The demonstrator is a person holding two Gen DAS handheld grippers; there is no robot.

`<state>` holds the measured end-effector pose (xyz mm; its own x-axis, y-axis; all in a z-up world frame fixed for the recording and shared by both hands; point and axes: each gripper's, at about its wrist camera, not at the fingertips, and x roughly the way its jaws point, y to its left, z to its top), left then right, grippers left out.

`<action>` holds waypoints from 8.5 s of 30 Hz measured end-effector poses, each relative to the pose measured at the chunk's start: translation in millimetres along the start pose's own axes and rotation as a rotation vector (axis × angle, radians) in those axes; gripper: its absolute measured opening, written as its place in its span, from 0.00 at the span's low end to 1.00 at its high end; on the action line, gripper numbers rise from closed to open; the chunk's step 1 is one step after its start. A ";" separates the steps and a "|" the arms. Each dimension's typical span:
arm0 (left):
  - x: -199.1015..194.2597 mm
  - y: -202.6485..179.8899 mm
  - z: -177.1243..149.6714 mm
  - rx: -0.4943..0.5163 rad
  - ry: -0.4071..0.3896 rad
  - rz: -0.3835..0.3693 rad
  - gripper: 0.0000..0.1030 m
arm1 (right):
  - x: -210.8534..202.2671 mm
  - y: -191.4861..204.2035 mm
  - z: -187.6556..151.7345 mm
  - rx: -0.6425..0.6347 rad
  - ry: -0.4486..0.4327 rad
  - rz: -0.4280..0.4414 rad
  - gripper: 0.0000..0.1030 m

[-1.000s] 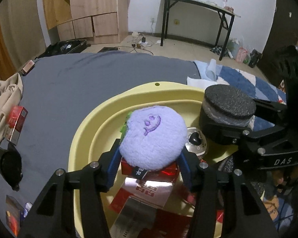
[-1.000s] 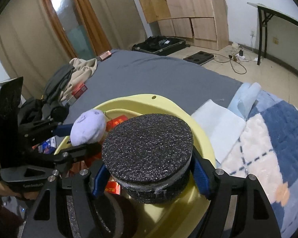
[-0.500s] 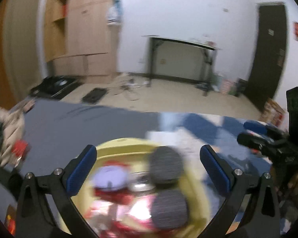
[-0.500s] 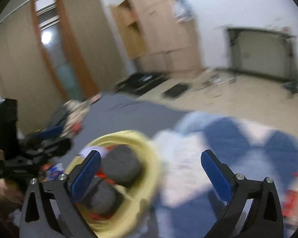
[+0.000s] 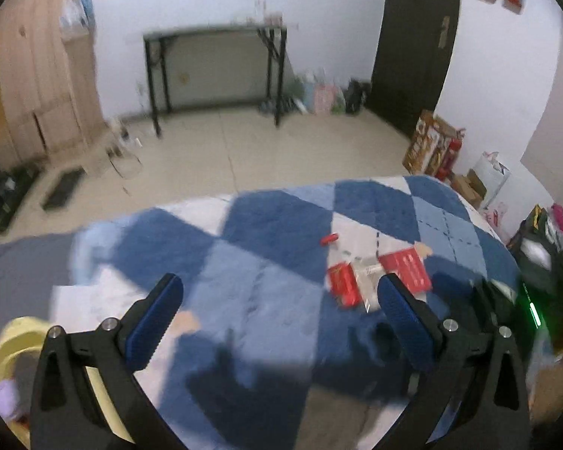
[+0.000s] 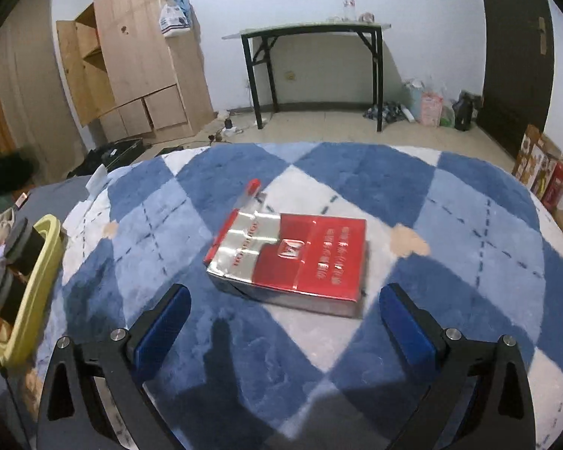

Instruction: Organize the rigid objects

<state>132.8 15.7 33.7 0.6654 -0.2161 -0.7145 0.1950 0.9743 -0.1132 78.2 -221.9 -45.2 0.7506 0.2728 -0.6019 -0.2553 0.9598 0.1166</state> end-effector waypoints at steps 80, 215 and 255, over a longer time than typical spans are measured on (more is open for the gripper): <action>101.4 -44.0 -31.4 0.105 0.096 -0.087 0.99 | 70.2 -85.6 59.1 -0.086 0.035 0.061 0.88; -90.9 77.4 -261.9 -0.698 0.022 0.707 1.00 | 42.3 213.4 -55.1 -0.788 0.177 0.461 1.00; -90.8 77.0 -261.9 -0.698 0.020 0.706 1.00 | 42.2 213.3 -55.1 -0.791 0.176 0.460 1.00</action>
<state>-101.4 127.1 -91.0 0.4520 0.4229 -0.7854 -0.7134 0.7000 -0.0337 21.8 -9.3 -89.3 0.3861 0.5387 -0.7488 -0.8941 0.4184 -0.1600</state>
